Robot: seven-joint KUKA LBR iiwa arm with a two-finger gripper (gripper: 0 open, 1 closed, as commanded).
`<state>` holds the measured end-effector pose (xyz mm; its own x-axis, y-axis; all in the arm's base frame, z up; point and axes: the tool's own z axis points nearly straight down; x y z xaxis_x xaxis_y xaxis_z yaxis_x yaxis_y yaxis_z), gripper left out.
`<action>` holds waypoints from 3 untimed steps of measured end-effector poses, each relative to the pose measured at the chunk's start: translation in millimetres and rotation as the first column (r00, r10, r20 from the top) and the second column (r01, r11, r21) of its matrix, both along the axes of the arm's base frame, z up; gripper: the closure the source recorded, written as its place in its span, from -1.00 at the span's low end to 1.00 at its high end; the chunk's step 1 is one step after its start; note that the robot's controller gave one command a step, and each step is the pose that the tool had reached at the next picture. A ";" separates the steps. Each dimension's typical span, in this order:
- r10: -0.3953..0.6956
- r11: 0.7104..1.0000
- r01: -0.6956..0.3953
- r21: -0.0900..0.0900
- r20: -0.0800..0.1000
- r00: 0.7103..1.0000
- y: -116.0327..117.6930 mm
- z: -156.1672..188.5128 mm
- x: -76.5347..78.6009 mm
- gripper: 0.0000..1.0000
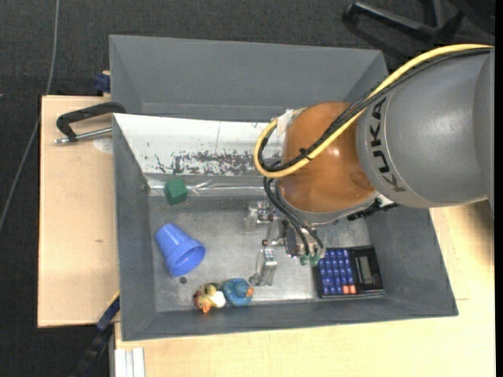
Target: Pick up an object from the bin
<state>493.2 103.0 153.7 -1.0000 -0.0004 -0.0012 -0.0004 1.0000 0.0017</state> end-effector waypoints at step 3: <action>0.185 0.983 -0.185 0.001 0.005 0.983 118.2 -28.9 24.7 -1.00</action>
Offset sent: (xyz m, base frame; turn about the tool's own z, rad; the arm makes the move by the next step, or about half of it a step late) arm 0.0237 0.0853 -0.0312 -0.4659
